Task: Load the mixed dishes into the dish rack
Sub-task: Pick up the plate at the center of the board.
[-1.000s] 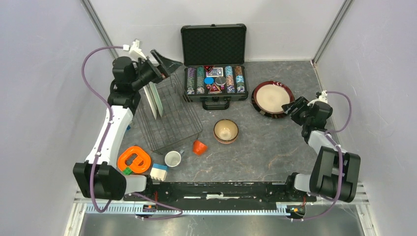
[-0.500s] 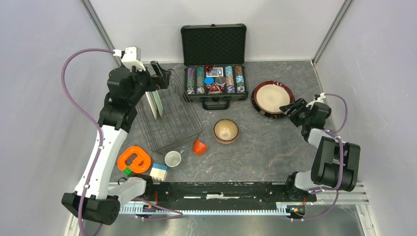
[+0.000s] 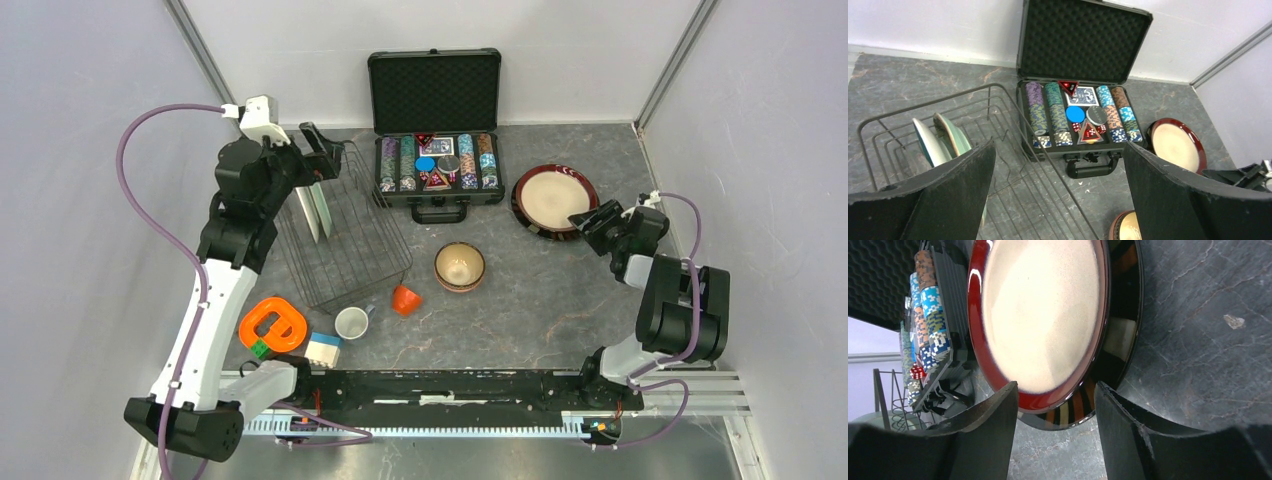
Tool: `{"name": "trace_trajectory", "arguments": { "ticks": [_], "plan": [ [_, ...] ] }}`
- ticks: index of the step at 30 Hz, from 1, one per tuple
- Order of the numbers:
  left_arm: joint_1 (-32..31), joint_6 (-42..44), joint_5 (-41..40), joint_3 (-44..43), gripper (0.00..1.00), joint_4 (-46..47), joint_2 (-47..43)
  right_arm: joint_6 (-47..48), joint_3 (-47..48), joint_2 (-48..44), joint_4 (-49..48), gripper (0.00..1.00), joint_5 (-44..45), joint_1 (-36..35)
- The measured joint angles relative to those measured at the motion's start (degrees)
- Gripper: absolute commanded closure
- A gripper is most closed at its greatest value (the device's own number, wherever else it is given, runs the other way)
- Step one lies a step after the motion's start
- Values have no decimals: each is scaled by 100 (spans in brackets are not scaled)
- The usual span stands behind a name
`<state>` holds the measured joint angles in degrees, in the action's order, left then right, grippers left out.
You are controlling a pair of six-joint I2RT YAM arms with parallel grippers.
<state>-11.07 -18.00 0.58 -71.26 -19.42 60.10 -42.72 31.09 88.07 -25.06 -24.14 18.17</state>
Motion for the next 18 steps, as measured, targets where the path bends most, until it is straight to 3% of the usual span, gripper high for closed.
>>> {"name": "trace_trajectory", "arguments": {
  "ticks": [10,18],
  "plan": [
    [0,-96,557,247,0,387,-166,-225,72,435,-492,45,109,-7],
    [-24,-588,1558,577,0,1084,-90,-162,103,557,-675,46,767,-343]
  ]
}}
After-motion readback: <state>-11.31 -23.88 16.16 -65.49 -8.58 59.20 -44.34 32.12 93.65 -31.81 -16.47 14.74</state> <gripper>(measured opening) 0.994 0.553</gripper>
